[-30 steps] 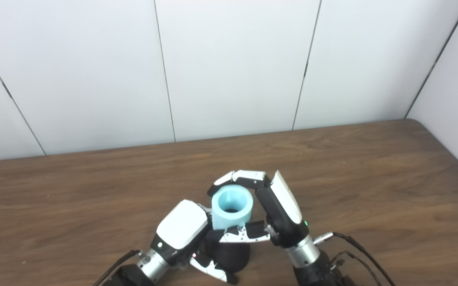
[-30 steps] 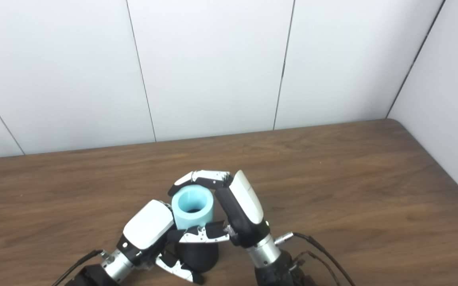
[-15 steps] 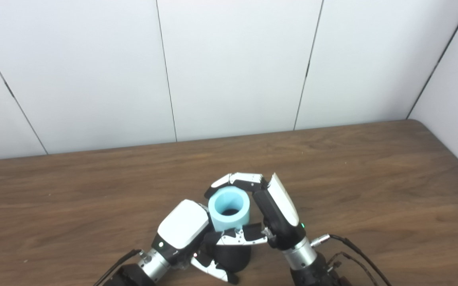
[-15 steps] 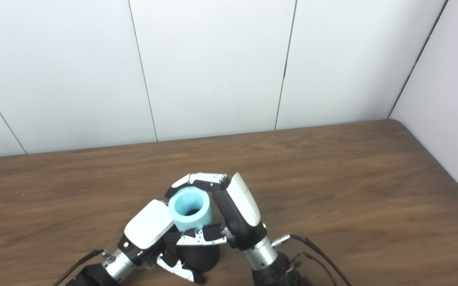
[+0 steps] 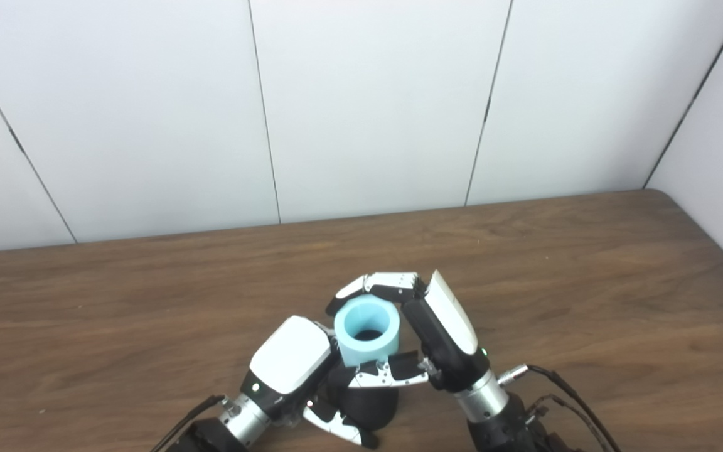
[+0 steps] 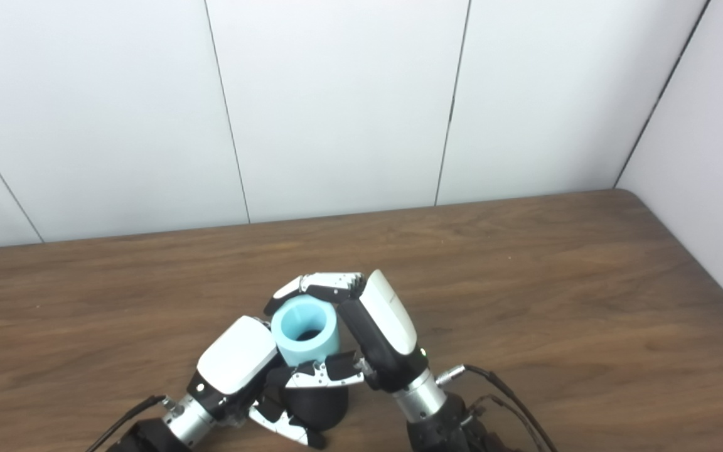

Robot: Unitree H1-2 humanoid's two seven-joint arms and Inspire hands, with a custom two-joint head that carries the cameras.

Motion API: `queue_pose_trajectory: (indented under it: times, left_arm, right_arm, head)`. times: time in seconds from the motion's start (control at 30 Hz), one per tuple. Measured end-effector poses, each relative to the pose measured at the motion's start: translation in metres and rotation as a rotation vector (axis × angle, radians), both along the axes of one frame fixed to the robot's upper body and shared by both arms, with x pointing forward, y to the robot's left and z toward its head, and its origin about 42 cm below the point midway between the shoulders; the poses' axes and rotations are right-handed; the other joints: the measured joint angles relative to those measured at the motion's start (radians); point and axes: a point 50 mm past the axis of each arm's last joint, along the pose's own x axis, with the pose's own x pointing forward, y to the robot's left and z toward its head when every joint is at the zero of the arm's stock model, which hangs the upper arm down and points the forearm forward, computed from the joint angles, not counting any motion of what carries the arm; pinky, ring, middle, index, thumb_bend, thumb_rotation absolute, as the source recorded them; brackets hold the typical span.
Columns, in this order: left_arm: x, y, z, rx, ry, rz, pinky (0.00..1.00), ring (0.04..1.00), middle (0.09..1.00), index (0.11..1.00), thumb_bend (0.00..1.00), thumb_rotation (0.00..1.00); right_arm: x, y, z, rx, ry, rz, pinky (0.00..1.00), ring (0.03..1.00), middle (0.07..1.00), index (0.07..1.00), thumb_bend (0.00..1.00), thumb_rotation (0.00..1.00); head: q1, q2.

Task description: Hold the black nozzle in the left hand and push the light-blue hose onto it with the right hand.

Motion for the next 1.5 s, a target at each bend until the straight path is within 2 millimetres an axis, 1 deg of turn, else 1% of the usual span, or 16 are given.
queue_pose_trajectory:
  times: [0.27, 0.5, 0.87, 1.0, 1.13, 1.2, 1.3, 1.37, 1.47, 1.5]
  left_arm:
    - [0.000, 0.000, 0.000, 0.001, 0.000, -0.001, 0.11, 0.155, 0.471, 0.480, 0.53, 0.00]
    - [0.000, 0.000, 0.000, 0.001, 0.000, 0.000, 0.11, 0.157, 0.471, 0.480, 0.53, 0.00]
    - [0.000, 0.000, 0.000, 0.002, 0.000, 0.000, 0.11, 0.158, 0.471, 0.480, 0.53, 0.00]
    - [0.000, 0.000, 0.000, 0.002, -0.001, 0.000, 0.12, 0.169, 0.471, 0.479, 0.53, 0.00]
    - [0.000, 0.000, 0.000, 0.002, -0.001, 0.000, 0.12, 0.166, 0.471, 0.480, 0.53, 0.00]
    - [0.000, 0.000, 0.000, 0.002, -0.001, 0.000, 0.11, 0.163, 0.471, 0.480, 0.53, 0.00]
    - [0.000, -0.001, 0.000, 0.001, -0.002, -0.001, 0.12, 0.170, 0.471, 0.480, 0.53, 0.00]
    - [0.000, -0.001, 0.000, 0.001, -0.002, -0.001, 0.12, 0.168, 0.471, 0.480, 0.53, 0.00]
    - [0.000, 0.000, 0.000, 0.001, -0.002, -0.001, 0.14, 0.193, 0.471, 0.480, 0.53, 0.00]
    - [0.000, 0.000, 0.000, 0.001, -0.002, -0.001, 0.13, 0.182, 0.471, 0.480, 0.53, 0.00]
  right_arm:
    - [0.001, -0.006, -0.003, 0.054, 0.102, -0.006, 0.32, 0.399, 0.503, 0.536, 0.51, 0.00]
    - [0.002, -0.007, -0.003, 0.094, 0.157, 0.007, 0.33, 0.410, 0.502, 0.524, 0.51, 0.00]
    - [0.001, -0.006, -0.003, 0.114, 0.186, 0.012, 0.31, 0.396, 0.499, 0.535, 0.51, 0.00]
    - [0.000, -0.005, -0.002, 0.083, 0.168, 0.004, 0.31, 0.396, 0.500, 0.534, 0.51, 0.00]
    - [-0.002, -0.004, -0.001, -0.003, 0.108, -0.009, 0.28, 0.376, 0.488, 0.543, 0.51, 0.00]
    - [-0.003, -0.004, 0.000, -0.033, 0.074, -0.020, 0.29, 0.385, 0.491, 0.533, 0.51, 0.00]
    - [-0.005, -0.004, 0.000, -0.078, 0.034, -0.034, 0.28, 0.383, 0.487, 0.535, 0.51, 0.00]
    - [-0.006, -0.004, 0.000, -0.099, 0.014, -0.039, 0.27, 0.383, 0.486, 0.535, 0.51, 0.00]
    - [-0.008, -0.002, 0.000, -0.117, 0.000, -0.044, 0.27, 0.389, 0.485, 0.533, 0.51, 0.00]
    - [-0.009, -0.002, -0.001, -0.118, -0.002, -0.044, 0.27, 0.385, 0.483, 0.535, 0.51, 0.00]
  head:
    - [0.002, 0.002]
    - [0.005, 0.005]
    - [0.005, 0.003]
    - [0.005, 0.002]
    - [0.006, 0.005]
    - [0.006, 0.006]
    - [0.006, 0.006]
    - [0.006, 0.006]
    - [0.005, 0.008]
    - [0.003, 0.008]
